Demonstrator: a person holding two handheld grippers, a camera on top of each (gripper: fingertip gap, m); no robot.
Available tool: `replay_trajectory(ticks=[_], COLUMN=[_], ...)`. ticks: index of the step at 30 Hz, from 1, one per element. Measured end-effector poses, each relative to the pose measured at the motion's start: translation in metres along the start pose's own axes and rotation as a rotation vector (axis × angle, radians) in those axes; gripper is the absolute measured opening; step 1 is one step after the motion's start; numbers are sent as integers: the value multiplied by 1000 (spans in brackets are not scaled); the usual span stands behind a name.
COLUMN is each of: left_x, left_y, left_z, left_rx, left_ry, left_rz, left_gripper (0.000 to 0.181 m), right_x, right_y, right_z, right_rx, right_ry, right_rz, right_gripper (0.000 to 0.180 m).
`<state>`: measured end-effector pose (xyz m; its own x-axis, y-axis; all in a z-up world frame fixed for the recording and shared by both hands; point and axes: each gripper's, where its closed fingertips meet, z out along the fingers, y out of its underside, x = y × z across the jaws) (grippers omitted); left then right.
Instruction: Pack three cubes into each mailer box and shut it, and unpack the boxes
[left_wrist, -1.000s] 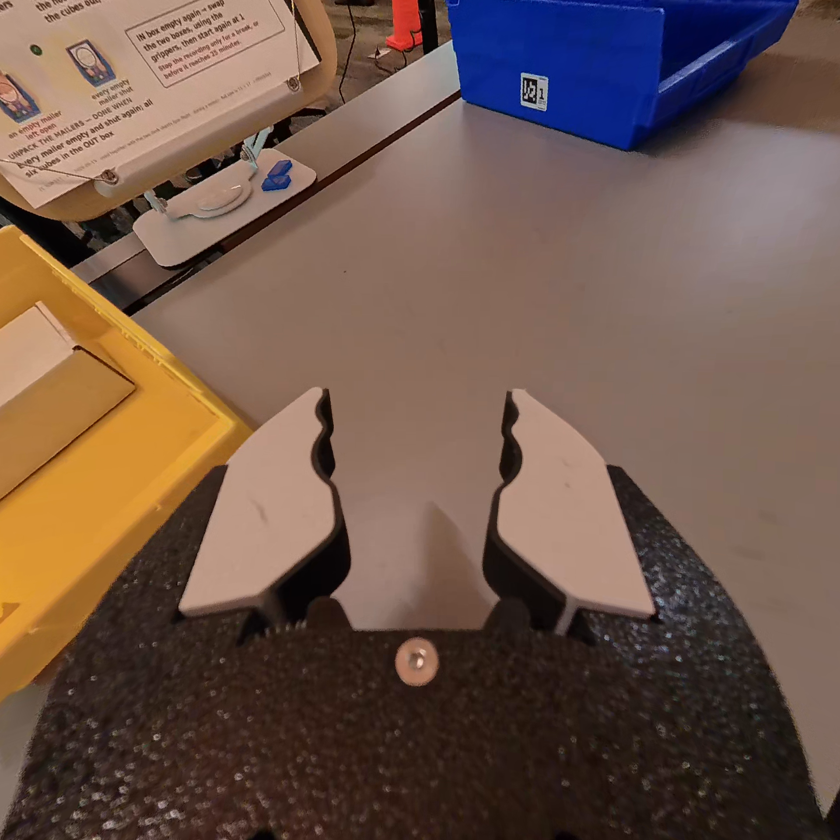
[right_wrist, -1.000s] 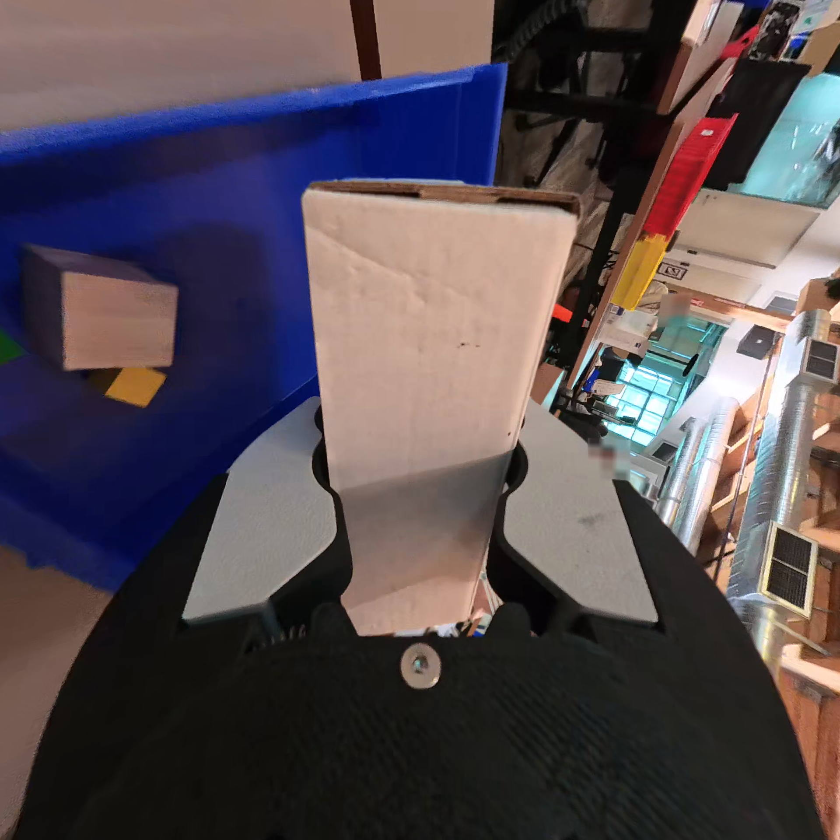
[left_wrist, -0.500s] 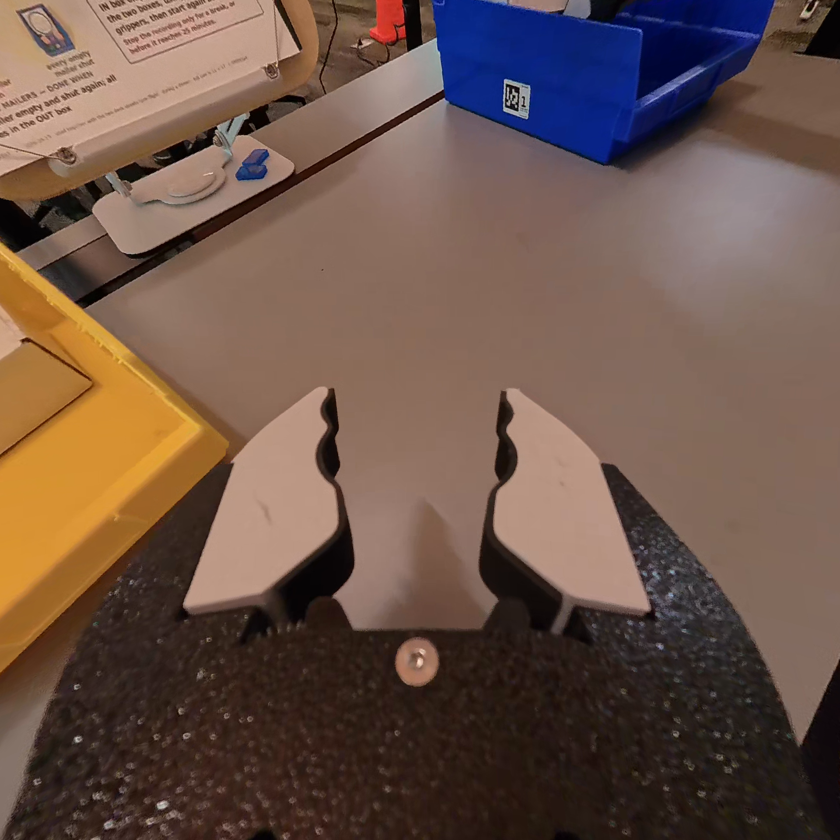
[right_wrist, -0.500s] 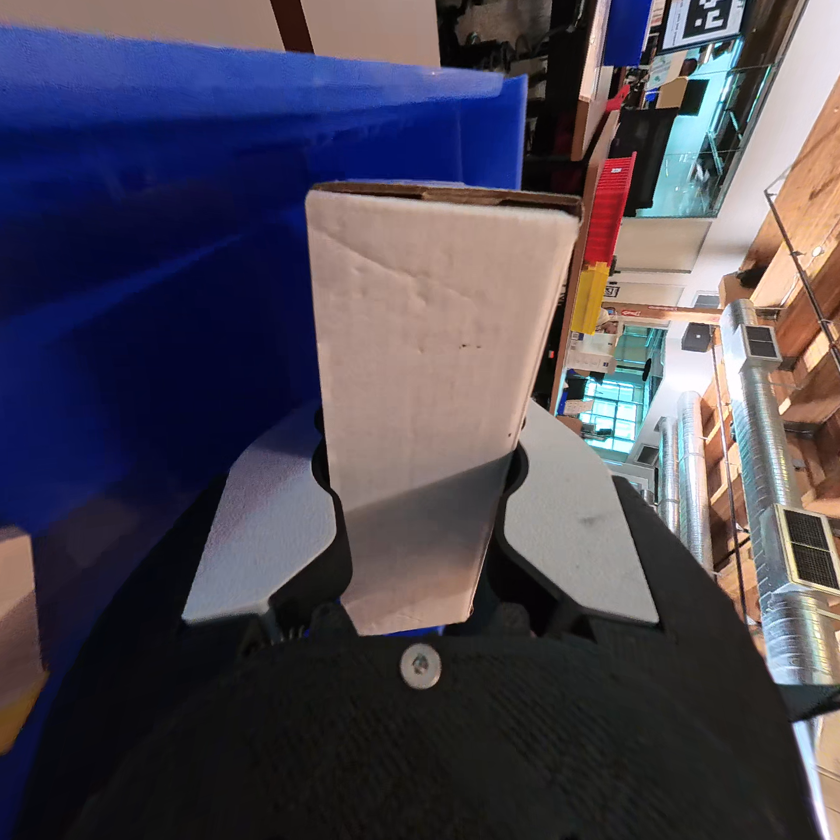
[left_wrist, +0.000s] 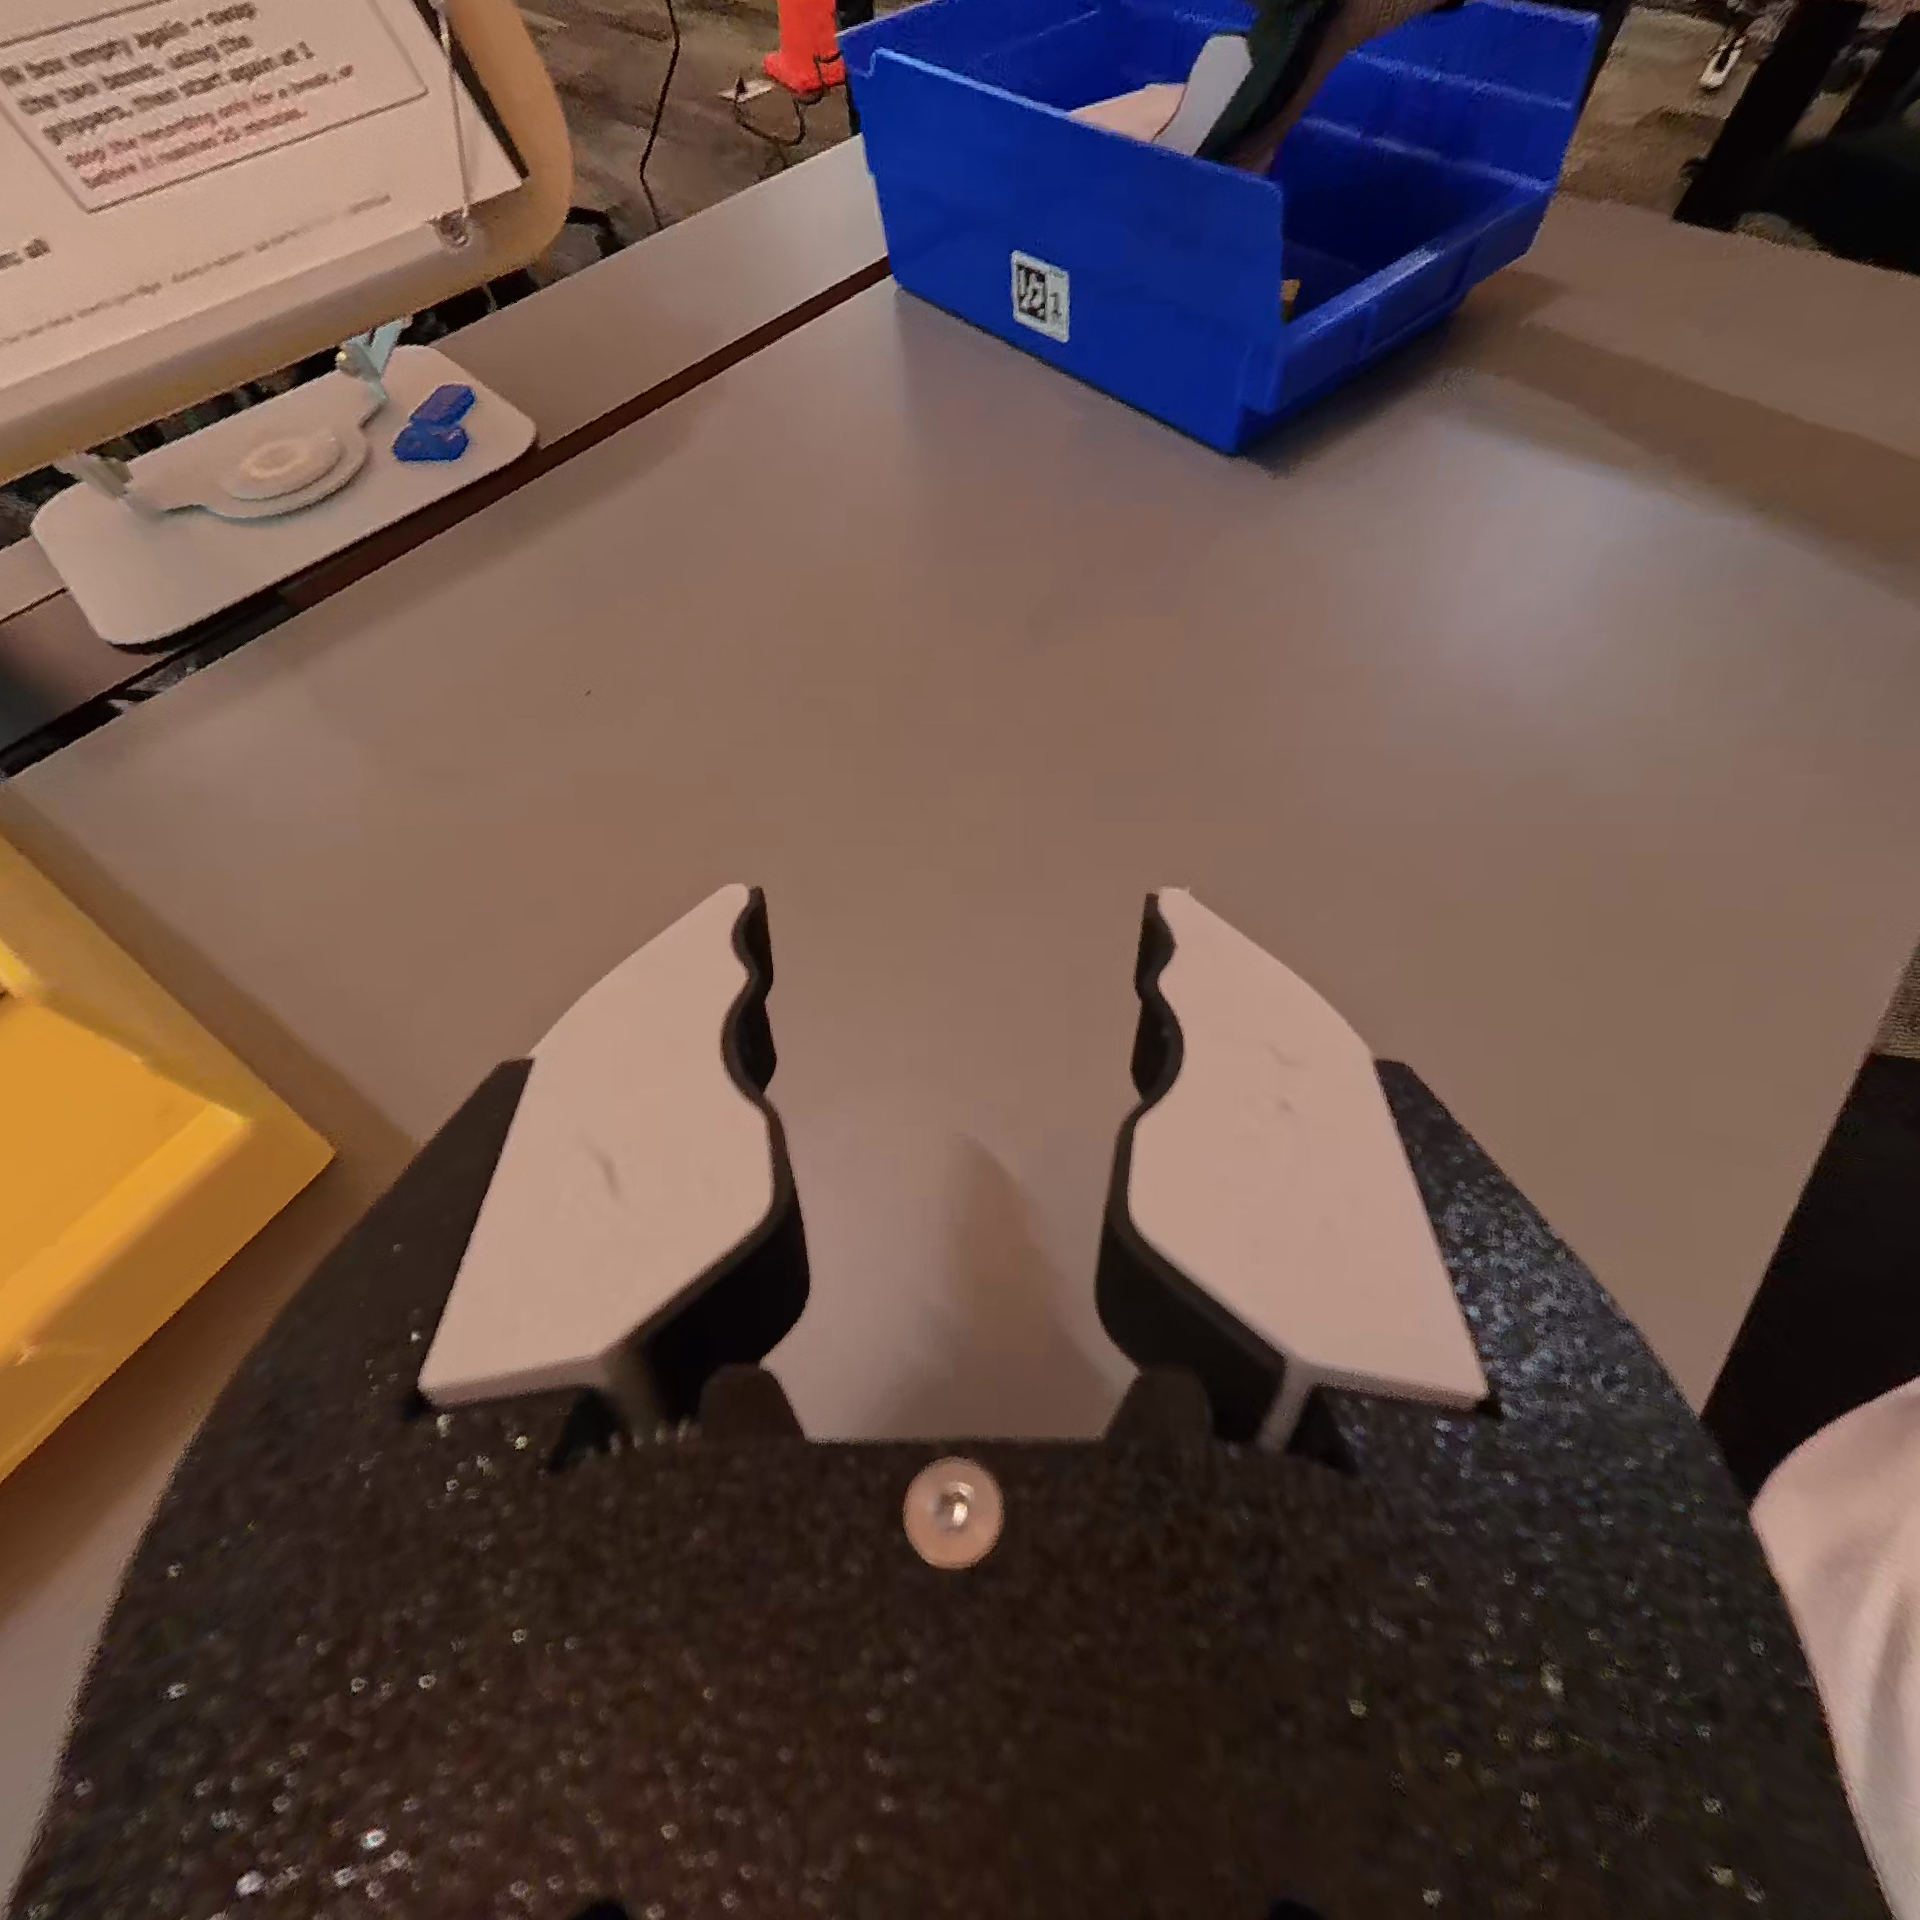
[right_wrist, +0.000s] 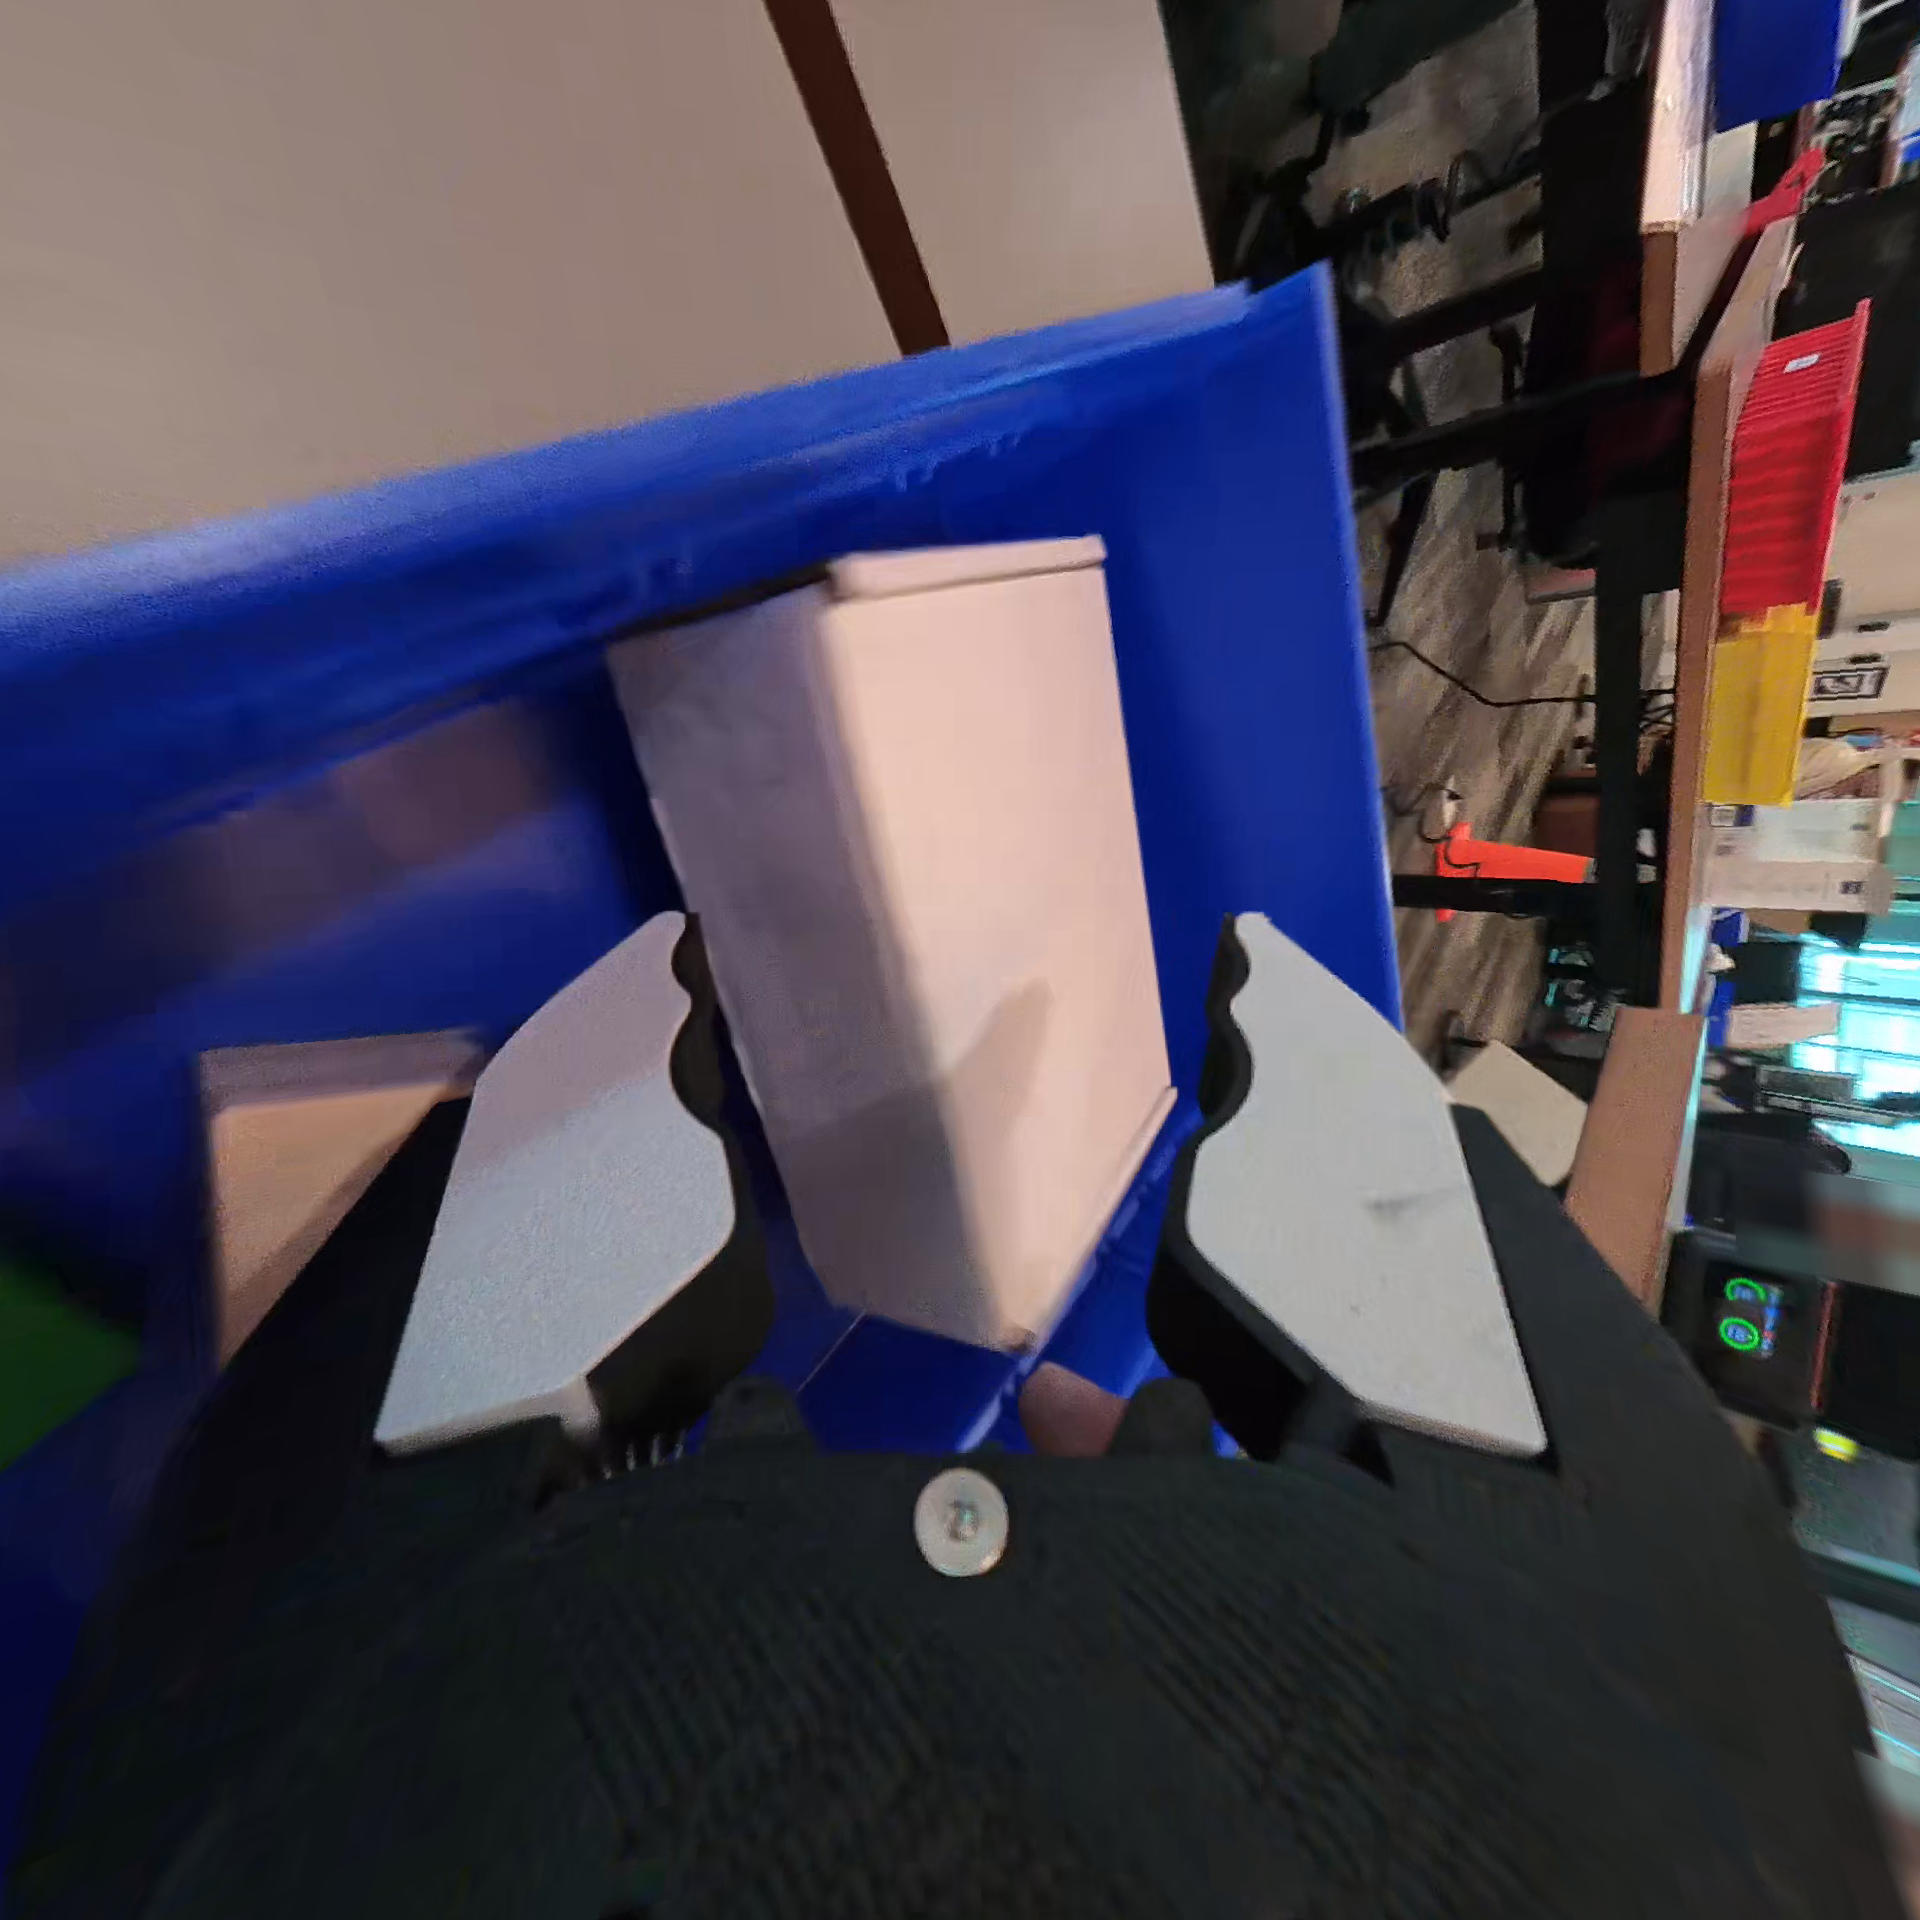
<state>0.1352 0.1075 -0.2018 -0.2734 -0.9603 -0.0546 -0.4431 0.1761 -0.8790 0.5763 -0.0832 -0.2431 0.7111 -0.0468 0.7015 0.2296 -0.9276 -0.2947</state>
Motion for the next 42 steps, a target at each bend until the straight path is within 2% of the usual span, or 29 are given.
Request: replay_trajectory(ticks=[3,6,9,13,17,22,25,26,30,33,37,39,42], left_x=[9,20,29,19,-22,-104,-144,-157,-228,-280,-340,-357,-374], left_y=[-10,-18,-30,-36,-11,31,33,30,18,31,60,66,69], left_z=[2,2,-2,-16,-45,-78,-83,-81,-53,-19,14,27,45], left_rx=[20,40,72,103,29,-136,-183,-196,-350,-546,-810,-858,-899], left_ry=[13,20,2,-83,-187,-312,-348,-349,-407,-386,-260,-136,4], left_rz=[-18,-67,-96,-91,13,84,108,151,371,565,752,732,598], left_gripper=[67,67,67,64,64,56,51,51,79,99,102,102,105], right_x=[1,10,38,39,21,-49,-85,-96,-132,-160,-188,-194,-200], right_y=[-5,0,-2,-22,-61,-94,-111,-117,-141,-152,-162,-166,-167], right_z=[-38,-88,-142,-189,-192,-182,-180,-181,-187,-184,-178,-176,-171], right_rx=[15,-43,-87,-52,107,297,394,422,493,492,507,536,573], right_ry=[-47,-81,-19,-72,-34,-93,-131,-155,-202,-232,-289,-317,-384], right_rz=[-17,-115,-180,-140,20,118,168,210,269,250,234,245,302], right_gripper=[92,87,85,81,79,78,77,76,76,79,82,82,82])
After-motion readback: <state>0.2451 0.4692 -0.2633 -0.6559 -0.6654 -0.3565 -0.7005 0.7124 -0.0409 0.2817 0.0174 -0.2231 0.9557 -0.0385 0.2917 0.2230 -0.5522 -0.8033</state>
